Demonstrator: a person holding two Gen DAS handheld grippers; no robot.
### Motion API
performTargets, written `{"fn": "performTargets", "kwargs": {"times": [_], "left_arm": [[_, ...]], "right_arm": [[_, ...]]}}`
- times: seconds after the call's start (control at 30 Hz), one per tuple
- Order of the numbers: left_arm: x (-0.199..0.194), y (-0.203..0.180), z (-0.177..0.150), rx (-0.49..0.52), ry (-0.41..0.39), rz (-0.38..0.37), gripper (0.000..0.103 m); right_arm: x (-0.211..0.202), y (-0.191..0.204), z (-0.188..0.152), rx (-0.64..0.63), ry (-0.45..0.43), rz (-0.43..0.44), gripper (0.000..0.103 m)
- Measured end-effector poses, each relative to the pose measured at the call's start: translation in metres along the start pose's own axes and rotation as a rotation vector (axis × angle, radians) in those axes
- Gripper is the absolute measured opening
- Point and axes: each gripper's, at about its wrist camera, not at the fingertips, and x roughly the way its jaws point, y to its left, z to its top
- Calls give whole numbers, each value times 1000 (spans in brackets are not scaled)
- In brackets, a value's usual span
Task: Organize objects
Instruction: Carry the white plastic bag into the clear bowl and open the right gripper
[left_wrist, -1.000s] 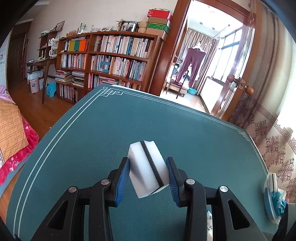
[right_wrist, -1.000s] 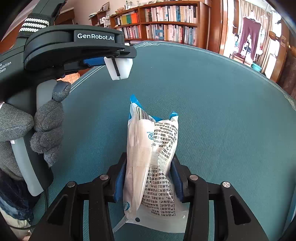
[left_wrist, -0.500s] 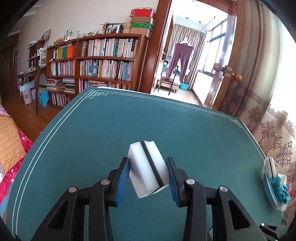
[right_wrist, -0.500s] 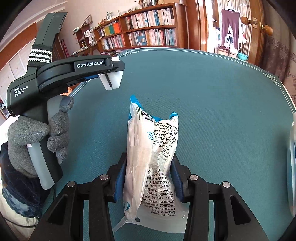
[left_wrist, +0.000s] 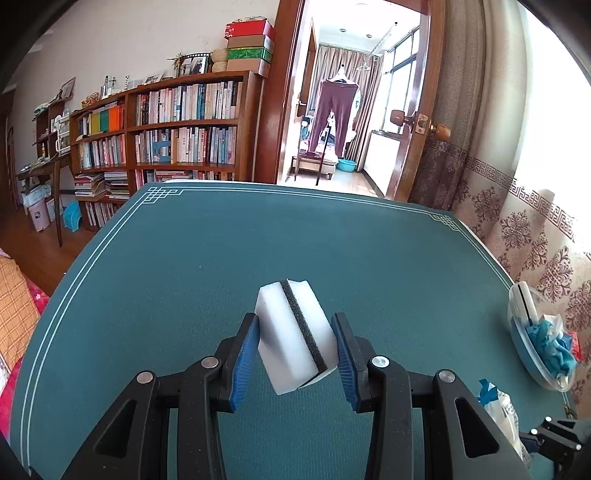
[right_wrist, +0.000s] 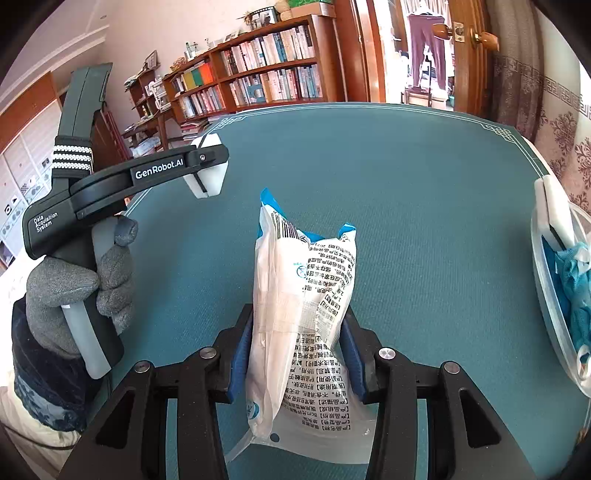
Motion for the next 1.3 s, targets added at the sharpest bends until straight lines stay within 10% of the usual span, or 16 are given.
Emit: {"fn": "performTargets", "kwargs": {"times": [0.6, 1.3], "left_arm": [[-7, -60, -29, 121, 60, -76, 42], [-25, -125, -42, 203, 92, -184, 42]], "right_arm": [[-61, -57, -32, 135, -72, -65, 45], [-126, -206, 21, 330, -244, -281, 45]]}}
